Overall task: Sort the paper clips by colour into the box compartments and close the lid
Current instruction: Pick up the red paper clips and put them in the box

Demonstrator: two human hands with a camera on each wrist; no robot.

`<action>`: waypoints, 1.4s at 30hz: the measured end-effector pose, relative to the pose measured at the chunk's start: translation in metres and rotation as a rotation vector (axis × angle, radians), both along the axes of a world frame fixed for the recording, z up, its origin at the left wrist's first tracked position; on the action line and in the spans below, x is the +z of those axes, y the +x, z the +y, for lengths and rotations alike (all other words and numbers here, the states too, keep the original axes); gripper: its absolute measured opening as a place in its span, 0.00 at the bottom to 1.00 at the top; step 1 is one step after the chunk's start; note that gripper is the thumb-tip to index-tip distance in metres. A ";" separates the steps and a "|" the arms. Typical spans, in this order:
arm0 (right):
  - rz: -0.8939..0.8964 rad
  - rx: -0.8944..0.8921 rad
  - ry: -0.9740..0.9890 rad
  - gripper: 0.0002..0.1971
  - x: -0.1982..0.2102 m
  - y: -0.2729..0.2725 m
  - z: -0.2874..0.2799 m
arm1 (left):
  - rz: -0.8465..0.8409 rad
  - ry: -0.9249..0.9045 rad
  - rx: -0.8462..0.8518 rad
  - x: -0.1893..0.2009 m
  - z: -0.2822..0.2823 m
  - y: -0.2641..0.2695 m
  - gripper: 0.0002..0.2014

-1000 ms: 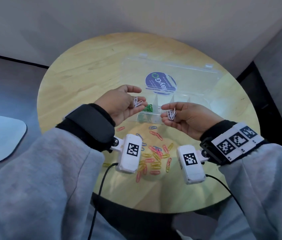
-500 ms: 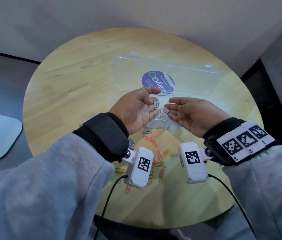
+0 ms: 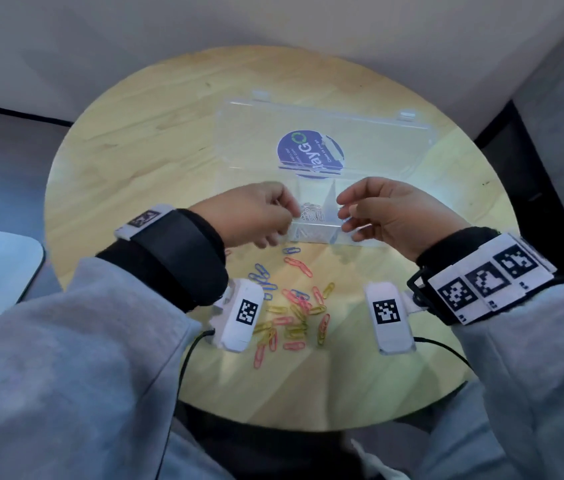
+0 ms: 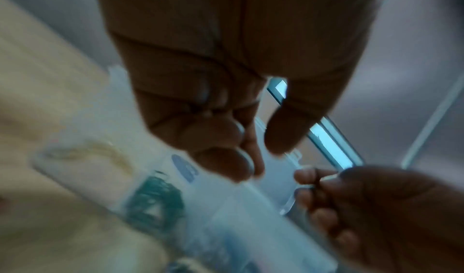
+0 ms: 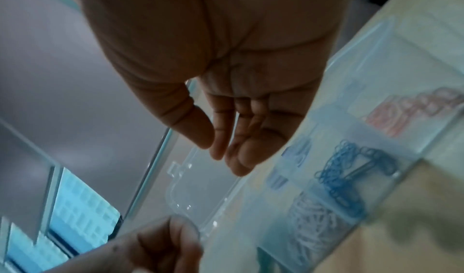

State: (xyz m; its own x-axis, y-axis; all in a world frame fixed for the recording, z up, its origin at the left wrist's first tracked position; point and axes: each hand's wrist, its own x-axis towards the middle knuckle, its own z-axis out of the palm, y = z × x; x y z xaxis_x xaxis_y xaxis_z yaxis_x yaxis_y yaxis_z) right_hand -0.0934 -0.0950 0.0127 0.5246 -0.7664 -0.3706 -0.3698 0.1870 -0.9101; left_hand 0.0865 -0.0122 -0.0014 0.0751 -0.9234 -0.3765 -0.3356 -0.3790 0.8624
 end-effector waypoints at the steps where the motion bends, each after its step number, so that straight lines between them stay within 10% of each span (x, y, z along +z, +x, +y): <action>1: 0.068 0.037 -0.052 0.13 -0.003 0.000 0.002 | -0.137 0.054 -0.108 -0.001 0.005 -0.001 0.05; 7: 0.541 0.346 -0.267 0.09 -0.022 0.000 0.028 | -0.671 0.145 -0.370 -0.013 0.030 -0.008 0.03; 14: 0.822 0.449 -0.381 0.08 -0.042 -0.001 0.044 | -0.761 0.081 -0.514 -0.022 0.037 -0.032 0.15; 25: 0.916 0.514 -0.516 0.08 -0.048 0.016 0.053 | -0.840 0.090 -0.540 -0.027 0.025 -0.043 0.07; 35: 0.755 0.417 -0.291 0.12 -0.038 -0.005 0.040 | -0.829 0.184 -0.546 -0.029 0.026 -0.042 0.06; 42: 0.167 0.069 0.225 0.17 -0.034 -0.012 0.033 | -0.495 0.083 -0.366 -0.005 0.025 -0.004 0.10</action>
State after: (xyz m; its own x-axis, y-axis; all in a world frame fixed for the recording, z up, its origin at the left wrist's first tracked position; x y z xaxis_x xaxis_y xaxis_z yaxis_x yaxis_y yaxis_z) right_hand -0.1058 -0.0617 -0.0210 0.4900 -0.6201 -0.6126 -0.5299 0.3462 -0.7742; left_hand 0.0828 0.0128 -0.0065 -0.0563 -0.8914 -0.4498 -0.8091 -0.2232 0.5437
